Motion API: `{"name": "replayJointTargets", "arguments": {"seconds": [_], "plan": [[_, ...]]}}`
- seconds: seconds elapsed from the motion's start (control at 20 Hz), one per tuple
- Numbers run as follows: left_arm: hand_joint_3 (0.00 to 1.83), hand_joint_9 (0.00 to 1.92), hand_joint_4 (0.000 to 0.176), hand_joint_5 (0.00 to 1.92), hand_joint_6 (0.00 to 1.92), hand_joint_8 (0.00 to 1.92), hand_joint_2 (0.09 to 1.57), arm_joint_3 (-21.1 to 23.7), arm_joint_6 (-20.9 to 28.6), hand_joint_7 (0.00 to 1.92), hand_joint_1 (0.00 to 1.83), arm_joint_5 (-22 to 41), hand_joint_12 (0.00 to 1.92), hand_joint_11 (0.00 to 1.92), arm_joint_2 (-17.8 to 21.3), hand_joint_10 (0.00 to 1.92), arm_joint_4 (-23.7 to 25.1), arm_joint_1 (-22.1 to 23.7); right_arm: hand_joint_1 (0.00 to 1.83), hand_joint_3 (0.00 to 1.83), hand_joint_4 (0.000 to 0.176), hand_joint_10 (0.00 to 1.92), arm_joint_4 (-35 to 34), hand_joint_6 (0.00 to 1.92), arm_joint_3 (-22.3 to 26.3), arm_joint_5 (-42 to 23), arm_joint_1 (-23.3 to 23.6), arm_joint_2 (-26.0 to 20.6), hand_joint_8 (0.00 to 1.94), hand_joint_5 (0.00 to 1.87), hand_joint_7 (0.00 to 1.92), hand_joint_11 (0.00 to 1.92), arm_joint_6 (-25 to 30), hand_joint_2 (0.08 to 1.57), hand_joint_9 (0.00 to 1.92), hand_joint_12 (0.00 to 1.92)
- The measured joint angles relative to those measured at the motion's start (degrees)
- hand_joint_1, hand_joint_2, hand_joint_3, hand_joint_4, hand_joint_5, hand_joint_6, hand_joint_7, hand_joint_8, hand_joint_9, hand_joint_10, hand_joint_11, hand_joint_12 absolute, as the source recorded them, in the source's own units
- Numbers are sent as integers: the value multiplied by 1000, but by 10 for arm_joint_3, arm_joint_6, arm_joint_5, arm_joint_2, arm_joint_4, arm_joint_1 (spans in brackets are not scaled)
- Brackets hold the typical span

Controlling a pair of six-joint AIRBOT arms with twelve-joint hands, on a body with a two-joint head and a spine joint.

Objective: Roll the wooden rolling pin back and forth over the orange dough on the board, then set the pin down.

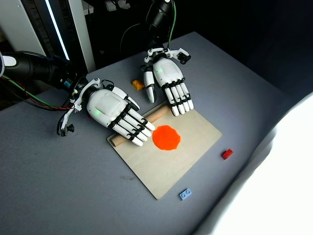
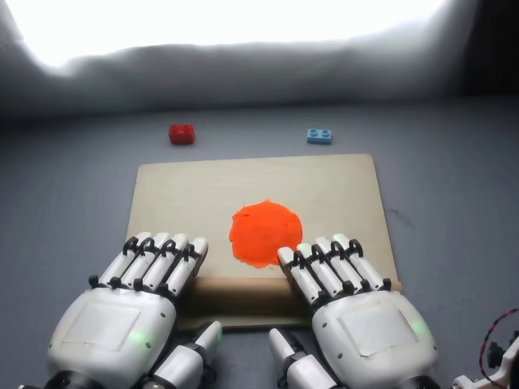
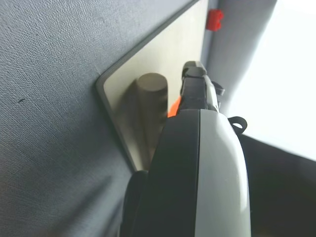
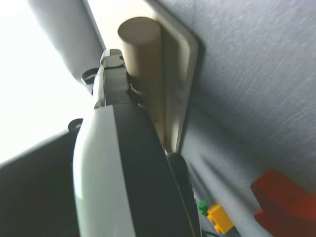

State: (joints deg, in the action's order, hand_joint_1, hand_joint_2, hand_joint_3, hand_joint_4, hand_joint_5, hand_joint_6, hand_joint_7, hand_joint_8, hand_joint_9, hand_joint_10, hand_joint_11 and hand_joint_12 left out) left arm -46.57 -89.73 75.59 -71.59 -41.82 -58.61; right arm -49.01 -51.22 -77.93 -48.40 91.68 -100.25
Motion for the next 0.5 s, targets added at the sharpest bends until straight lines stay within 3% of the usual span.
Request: {"name": "replayJointTargets", "arguments": {"seconds": [0.5], "plan": [[0, 0, 0, 32, 1, 1, 1558, -20, 0, 17, 0, -3, 37, 8, -12, 0, -4, 10, 0, 37, 0, 8, 30, 14, -21, 4, -7, 4, 5, 100, 87, 0, 26, 1567, 32, 0]]}}
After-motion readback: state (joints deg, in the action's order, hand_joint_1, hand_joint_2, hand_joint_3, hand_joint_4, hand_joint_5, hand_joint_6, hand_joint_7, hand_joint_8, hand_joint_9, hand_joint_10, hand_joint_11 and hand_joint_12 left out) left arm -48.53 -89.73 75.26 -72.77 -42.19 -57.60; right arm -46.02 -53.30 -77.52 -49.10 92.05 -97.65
